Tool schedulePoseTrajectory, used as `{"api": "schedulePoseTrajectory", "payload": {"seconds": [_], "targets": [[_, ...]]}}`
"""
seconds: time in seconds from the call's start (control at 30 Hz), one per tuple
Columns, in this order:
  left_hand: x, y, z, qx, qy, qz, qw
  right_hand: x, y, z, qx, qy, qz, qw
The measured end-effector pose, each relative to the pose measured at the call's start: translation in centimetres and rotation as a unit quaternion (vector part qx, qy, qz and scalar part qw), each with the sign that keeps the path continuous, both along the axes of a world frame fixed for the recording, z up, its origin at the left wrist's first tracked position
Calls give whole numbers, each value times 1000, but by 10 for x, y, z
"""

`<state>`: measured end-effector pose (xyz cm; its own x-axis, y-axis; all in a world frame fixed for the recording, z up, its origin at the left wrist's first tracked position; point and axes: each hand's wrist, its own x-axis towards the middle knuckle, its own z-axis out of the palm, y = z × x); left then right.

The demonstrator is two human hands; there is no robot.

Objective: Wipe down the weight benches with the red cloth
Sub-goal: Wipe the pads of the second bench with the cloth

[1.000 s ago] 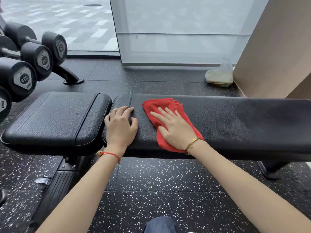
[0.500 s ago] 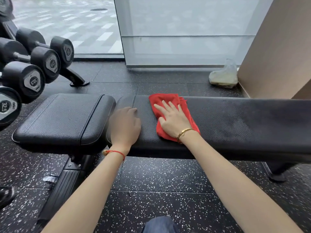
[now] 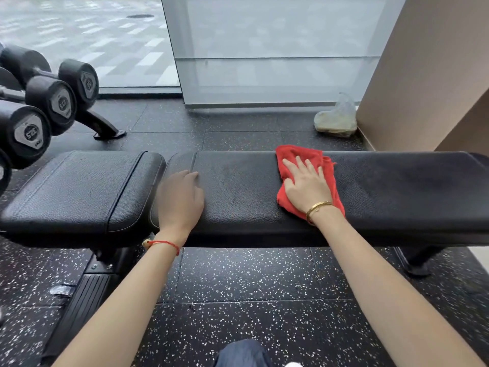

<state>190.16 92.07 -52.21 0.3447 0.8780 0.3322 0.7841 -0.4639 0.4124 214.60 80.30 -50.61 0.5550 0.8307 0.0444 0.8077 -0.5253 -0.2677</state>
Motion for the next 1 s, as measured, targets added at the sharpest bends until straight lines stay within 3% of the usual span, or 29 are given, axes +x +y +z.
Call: {"api": "schedulePoseTrajectory", "payload": {"seconds": [0.1, 0.33, 0.57, 0.67, 1.0], "targets": [[15, -14, 5, -23, -20, -1, 1000, -4, -7, -1, 1, 1, 19, 1000], [86, -60, 7, -18, -17, -102, 994, 5, -70, -9, 37, -10, 36, 999], [99, -63, -4, -4, 1, -113, 994, 85, -86, -2, 2, 13, -138, 990], [103, -65, -4, 6, 19, -104, 994, 95, -73, 2, -22, 16, -164, 986], [102, -68, -2, 5, 9, -101, 995, 1, -25, -2, -4, 3, 53, 999]]}}
